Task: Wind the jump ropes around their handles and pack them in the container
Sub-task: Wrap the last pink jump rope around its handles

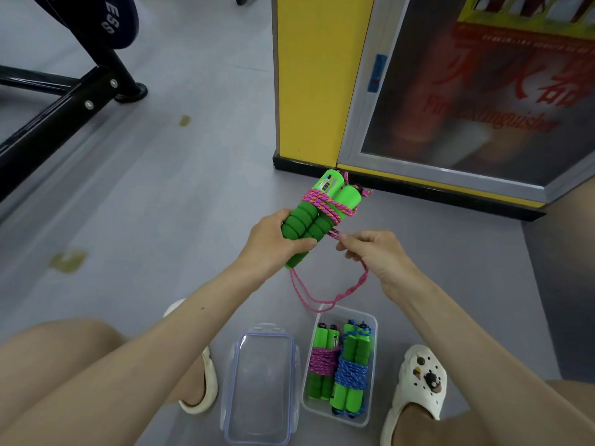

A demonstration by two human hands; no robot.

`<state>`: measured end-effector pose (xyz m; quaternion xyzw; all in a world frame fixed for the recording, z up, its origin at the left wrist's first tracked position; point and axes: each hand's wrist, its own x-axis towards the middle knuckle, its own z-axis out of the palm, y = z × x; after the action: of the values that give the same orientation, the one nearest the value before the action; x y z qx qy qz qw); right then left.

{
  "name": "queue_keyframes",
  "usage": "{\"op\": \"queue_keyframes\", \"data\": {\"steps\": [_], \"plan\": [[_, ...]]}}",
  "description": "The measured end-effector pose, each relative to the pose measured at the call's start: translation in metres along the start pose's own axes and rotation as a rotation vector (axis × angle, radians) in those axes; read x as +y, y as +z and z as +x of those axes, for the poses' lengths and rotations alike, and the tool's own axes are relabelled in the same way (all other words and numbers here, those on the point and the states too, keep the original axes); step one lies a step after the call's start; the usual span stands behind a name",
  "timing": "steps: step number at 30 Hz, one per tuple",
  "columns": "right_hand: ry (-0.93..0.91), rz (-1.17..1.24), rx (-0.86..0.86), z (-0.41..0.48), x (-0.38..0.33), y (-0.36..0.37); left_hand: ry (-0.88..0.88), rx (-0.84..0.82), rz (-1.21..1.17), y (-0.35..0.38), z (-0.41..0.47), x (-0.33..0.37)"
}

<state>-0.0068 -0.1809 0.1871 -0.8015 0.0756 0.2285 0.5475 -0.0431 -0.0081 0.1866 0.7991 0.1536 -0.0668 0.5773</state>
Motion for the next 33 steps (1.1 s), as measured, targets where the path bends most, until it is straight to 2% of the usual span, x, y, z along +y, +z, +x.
{"op": "queue_keyframes", "data": {"steps": [5,12,13,17,21,26,30,33], "plan": [[0.049,0.083,0.101,0.000,0.000,0.002,0.106,0.025,0.177,0.002,0.000,0.002],[0.070,0.174,0.207,-0.001,-0.009,-0.002,-0.026,-0.040,-0.085,0.003,0.003,0.008],[0.069,0.176,0.196,-0.001,-0.008,-0.001,-0.006,-0.018,-0.041,0.003,0.003,0.008],[0.042,0.190,0.024,-0.005,-0.008,0.000,0.158,0.157,0.458,0.007,-0.001,0.007],[0.035,0.145,-0.058,-0.006,-0.010,-0.003,0.269,0.297,0.761,0.010,-0.006,0.004],[0.070,0.017,-0.082,-0.004,-0.007,-0.001,0.364,0.352,0.900,0.015,-0.009,-0.006],[0.091,0.217,-0.129,-0.005,-0.006,0.004,0.433,0.367,0.987,0.019,-0.009,-0.009],[0.051,0.224,-0.186,-0.007,-0.008,0.005,0.446,0.397,1.045,0.020,-0.009,-0.007]]}}
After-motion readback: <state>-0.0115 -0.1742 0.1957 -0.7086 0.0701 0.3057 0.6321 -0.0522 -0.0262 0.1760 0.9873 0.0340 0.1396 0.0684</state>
